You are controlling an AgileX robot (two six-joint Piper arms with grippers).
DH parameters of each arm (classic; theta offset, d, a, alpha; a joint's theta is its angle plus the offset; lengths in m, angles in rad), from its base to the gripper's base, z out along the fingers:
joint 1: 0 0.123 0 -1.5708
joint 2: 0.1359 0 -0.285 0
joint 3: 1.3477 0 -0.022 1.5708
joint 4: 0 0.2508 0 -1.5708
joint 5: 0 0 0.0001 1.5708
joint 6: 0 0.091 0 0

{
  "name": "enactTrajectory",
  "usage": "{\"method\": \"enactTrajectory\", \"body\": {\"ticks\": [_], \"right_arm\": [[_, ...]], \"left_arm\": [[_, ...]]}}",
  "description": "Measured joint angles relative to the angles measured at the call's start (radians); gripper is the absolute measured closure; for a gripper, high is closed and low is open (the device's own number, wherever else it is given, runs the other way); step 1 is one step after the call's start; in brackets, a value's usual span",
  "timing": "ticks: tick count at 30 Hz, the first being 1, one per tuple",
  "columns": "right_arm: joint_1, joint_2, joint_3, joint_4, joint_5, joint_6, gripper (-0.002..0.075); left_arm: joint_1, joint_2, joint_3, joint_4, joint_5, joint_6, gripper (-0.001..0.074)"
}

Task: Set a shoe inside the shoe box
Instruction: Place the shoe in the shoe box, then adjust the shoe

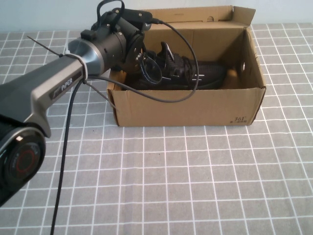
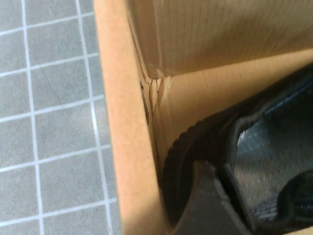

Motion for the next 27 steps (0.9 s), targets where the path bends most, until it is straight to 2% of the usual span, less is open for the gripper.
{"method": "enactTrajectory", "body": {"ticks": [5, 13, 27], "right_arm": [[0.0, 0.0, 0.0, 0.002, 0.0, -0.002, 0.0742], [0.0, 0.0, 0.0, 0.002, -0.008, -0.002, 0.0742], [0.0, 0.0, 0.0, 0.009, -0.011, -0.022, 0.0742]], "left_arm": [[0.003, 0.0, 0.0, 0.006, -0.011, -0.032, 0.0349], [0.008, 0.0, 0.0, 0.008, 0.004, -0.045, 0.0456], [0.01, 0.002, 0.0, 0.008, -0.012, -0.049, 0.0467]]}}
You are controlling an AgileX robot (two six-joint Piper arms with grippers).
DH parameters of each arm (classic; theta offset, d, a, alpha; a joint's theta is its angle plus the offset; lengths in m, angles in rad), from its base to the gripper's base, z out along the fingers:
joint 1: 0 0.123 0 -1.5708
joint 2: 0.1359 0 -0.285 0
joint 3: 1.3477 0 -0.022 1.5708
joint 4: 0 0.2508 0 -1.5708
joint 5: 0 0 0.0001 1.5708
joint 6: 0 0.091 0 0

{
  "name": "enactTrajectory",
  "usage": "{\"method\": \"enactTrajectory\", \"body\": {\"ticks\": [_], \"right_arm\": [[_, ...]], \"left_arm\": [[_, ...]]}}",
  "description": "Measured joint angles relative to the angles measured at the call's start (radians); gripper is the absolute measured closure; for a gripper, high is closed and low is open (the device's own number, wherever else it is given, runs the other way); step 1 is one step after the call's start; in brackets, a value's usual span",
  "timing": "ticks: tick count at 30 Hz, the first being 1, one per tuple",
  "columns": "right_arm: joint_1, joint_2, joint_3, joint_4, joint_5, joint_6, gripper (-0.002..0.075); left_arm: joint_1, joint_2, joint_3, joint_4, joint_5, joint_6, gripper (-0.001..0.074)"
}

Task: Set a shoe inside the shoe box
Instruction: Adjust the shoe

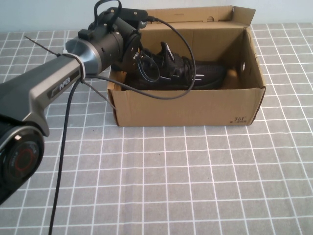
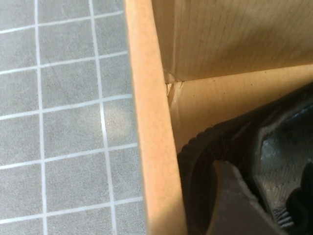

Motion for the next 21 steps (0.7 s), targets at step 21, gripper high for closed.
{"method": "enactTrajectory", "body": {"ticks": [21], "right_arm": [[0.0, 0.0, 0.0, 0.026, 0.0, -0.045, 0.0742]], "left_arm": [[0.001, 0.026, 0.0, 0.063, -0.071, 0.047, 0.0702]]}}
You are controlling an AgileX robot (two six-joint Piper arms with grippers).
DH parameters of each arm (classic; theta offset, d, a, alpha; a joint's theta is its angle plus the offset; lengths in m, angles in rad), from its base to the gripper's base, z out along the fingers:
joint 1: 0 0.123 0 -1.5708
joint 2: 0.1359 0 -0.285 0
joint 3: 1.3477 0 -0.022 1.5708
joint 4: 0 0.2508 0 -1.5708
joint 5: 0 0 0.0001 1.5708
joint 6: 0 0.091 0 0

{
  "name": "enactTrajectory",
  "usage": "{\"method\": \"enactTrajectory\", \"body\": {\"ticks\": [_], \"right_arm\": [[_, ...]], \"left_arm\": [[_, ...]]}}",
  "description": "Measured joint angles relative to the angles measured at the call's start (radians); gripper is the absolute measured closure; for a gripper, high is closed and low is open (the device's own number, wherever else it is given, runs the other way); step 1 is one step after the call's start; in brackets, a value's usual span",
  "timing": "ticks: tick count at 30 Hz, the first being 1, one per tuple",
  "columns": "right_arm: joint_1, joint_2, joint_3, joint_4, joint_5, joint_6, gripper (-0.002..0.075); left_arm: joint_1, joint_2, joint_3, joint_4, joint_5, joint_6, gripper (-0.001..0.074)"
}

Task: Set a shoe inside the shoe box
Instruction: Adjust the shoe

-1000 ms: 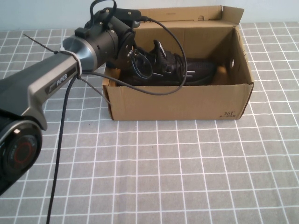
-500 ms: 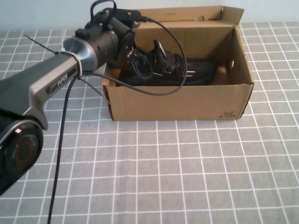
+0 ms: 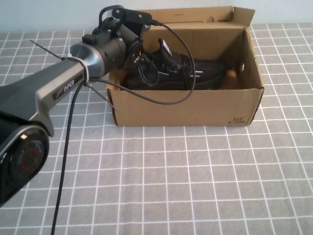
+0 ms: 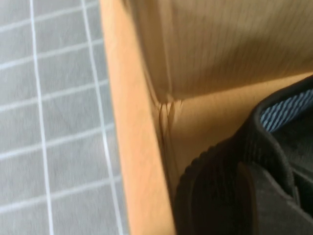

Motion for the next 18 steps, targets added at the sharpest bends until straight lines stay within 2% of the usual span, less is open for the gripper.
{"method": "enactTrajectory", "body": {"ticks": [7, 18], "right_arm": [[0.0, 0.0, 0.0, 0.0, -0.002, 0.0, 0.0742], [0.0, 0.0, 0.0, 0.0, -0.021, 0.0, 0.0742]], "left_arm": [[0.003, 0.001, 0.0, 0.062, -0.139, 0.039, 0.0703], [0.003, 0.021, 0.0, 0.123, -0.198, 0.047, 0.0705]]}}
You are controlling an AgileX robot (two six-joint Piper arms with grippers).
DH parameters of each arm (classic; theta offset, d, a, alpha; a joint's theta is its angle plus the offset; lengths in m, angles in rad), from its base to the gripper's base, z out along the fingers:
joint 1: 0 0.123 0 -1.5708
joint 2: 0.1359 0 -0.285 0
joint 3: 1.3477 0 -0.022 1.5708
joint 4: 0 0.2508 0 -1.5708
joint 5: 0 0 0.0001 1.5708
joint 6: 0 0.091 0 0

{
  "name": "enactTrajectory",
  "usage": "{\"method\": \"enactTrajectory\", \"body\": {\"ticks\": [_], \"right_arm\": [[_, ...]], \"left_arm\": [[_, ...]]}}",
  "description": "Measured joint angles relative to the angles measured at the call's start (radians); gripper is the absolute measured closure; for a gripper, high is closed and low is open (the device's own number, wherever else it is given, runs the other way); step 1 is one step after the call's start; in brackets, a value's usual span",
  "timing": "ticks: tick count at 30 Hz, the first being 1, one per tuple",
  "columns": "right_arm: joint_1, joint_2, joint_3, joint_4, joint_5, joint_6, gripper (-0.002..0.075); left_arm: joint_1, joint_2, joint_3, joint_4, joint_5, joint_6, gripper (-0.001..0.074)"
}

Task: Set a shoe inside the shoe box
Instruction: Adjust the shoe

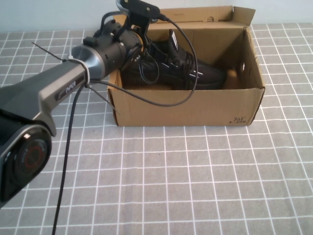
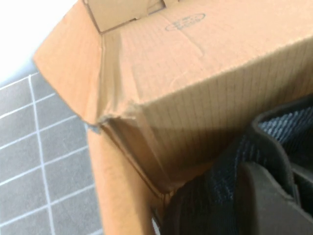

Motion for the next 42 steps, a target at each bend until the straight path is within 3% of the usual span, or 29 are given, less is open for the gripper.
{"method": "enactTrajectory", "body": {"ticks": [13, 16, 23, 29, 34, 42], "right_arm": [[0.0, 0.0, 0.0, 0.008, -0.001, -0.002, 0.0742], [0.0, 0.0, 0.0, 0.008, -0.001, -0.003, 0.0742], [0.0, 0.0, 0.0, 0.008, -0.001, -0.007, 0.0742], [0.0, 0.0, 0.0, 0.008, -0.001, -0.007, 0.0742], [0.0, 0.0, 0.0, 0.008, -0.002, -0.007, 0.0742], [0.0, 0.0, 0.02, 0.008, -0.014, -0.007, 0.0742]], "left_arm": [[0.002, 0.039, 0.0, 0.041, -0.02, -0.004, 0.0682], [0.002, 0.039, 0.0, 0.037, 0.001, -0.011, 0.0633], [0.002, 0.018, 0.0, 0.03, 0.001, -0.046, 0.0445], [0.002, -0.05, 0.0, 0.016, 0.037, -0.086, 0.0378], [0.002, -0.126, 0.0, -0.133, 0.128, -0.099, 0.0374], [0.002, -0.145, 0.0, -0.586, 0.176, 0.201, 0.0372]]}}
